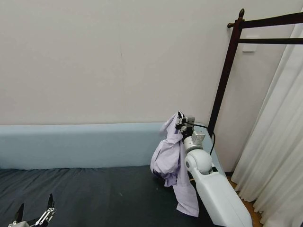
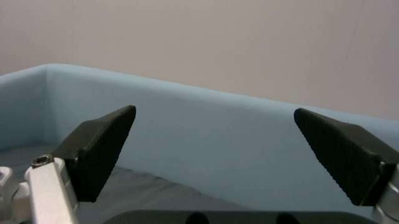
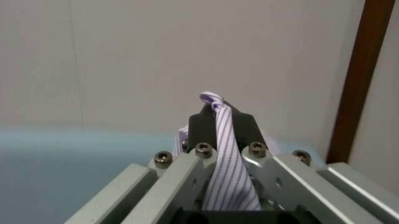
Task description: Pick up the clothes from the sofa and hang them on the clothes hanger.
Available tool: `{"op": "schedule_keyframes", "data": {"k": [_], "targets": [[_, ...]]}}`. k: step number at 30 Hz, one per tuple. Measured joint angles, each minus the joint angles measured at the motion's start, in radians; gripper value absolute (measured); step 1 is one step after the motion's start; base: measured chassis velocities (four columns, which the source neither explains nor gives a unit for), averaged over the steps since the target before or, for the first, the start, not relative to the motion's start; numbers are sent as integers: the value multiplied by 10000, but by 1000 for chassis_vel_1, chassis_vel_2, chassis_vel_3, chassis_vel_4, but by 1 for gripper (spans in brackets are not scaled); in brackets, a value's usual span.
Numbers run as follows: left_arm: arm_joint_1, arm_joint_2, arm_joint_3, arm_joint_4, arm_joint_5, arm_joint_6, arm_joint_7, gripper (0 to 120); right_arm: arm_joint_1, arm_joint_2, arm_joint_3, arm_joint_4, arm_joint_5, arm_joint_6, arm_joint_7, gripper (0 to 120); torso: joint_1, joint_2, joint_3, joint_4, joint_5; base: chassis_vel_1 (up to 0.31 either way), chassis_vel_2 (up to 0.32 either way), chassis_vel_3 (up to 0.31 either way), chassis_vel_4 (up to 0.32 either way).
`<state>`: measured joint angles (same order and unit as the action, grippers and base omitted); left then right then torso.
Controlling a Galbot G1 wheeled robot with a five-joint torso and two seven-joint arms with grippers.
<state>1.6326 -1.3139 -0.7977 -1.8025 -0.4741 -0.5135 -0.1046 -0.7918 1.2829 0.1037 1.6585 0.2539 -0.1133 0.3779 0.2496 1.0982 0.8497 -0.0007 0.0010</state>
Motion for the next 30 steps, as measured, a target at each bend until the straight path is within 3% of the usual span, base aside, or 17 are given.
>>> {"op": "schedule_keyframes", "data": {"k": [2,6,12,13,16,20,21,25,28,30], "targets": [[-36,2,19,56,-13,-12,0,100,-1666,-360,-585,223,-434,-24,402,0,0,-1,1,-6,6,0,0,0,0],[-123,-14,135,100,5,-12,3,100,-3129,-424,-1499,-138,-518,278,654,0,-1,0,0,0,0,0,0,0,0],[-131,-45,295,22,90,39,12,100,-3429,-73,-1975,-1016,221,1227,-398,0,-1,0,0,5,0,0,0,0,0],[-116,-38,299,6,97,45,16,100,-3441,-15,-2152,-1044,865,1192,-746,4,0,0,1,6,1,0,0,0,0],[-82,-6,255,0,91,45,17,100,-3473,-29,-2439,-688,2033,349,-440,12,0,0,1,6,-1,0,0,0,0],[-4,80,57,0,39,1,18,100,-3432,-252,-2937,636,4350,-2490,1597,30,0,0,1,6,-1,0,0,0,0],[-4,80,57,0,39,1,18,100,-3432,-252,-2937,636,4350,-2490,1597,30,0,0,1,6,-1,0,0,0,0],[48,74,-81,-1,41,-36,35,100,-3115,-747,-3013,2040,5843,-4628,3353,51,0,0,1,4,1,0,0,0,0],[54,41,-124,0,66,-42,42,100,-2894,-1127,-2877,2505,5894,-4855,3184,61,-1,0,1,3,0,0,0,0,0],[60,2,-139,0,107,-43,46,100,-2669,-1284,-2759,2370,5546,-4322,2510,66,-1,1,1,-1,-2,0,0,0,0]]}}
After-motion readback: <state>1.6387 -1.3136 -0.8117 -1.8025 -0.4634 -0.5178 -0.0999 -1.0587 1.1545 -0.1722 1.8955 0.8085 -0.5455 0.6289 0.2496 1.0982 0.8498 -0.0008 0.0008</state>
